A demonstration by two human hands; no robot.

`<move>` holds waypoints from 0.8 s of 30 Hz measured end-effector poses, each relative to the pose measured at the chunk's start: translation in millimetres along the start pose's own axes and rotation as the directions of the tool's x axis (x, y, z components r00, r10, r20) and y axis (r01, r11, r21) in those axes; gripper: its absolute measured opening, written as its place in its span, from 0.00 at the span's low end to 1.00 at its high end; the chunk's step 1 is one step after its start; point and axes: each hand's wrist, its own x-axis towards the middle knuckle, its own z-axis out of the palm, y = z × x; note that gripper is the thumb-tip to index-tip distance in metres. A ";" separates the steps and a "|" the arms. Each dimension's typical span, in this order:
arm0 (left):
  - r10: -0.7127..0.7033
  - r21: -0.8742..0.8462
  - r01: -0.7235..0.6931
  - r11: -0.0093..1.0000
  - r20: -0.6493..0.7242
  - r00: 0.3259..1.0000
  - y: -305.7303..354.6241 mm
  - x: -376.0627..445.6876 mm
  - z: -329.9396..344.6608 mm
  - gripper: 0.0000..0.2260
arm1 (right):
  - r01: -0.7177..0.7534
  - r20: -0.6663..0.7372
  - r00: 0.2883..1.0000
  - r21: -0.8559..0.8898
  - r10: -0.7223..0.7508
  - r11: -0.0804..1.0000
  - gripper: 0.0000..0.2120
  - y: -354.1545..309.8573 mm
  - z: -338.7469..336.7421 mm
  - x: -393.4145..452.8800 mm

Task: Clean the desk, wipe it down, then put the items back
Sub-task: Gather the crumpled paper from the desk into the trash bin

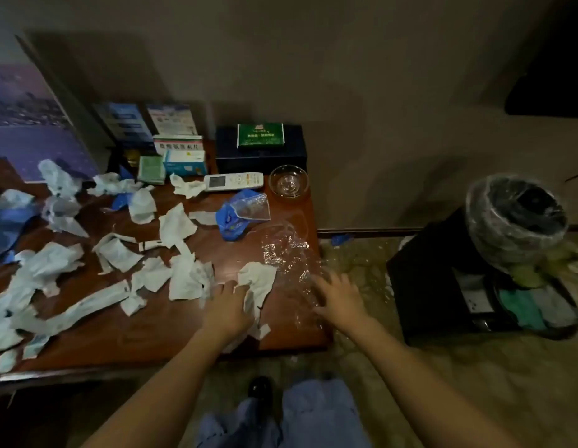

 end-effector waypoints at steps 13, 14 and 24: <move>-0.065 -0.052 0.075 0.996 0.163 0.984 1.8 11.4 30.8 0.38 | 0.263 0.290 0.937 -0.224 -0.193 0.939 0.44 16.6 10.6 55.1; -0.069 -0.097 0.088 0.991 0.179 0.981 1.1 12.2 31.7 0.36 | 0.263 0.273 0.941 -0.213 -0.201 0.941 0.42 15.9 12.1 56.8; -0.060 -0.342 0.101 0.934 0.128 0.990 1.7 11.4 33.5 0.11 | 0.092 0.172 0.976 0.241 -0.136 0.966 0.11 17.9 32.2 60.3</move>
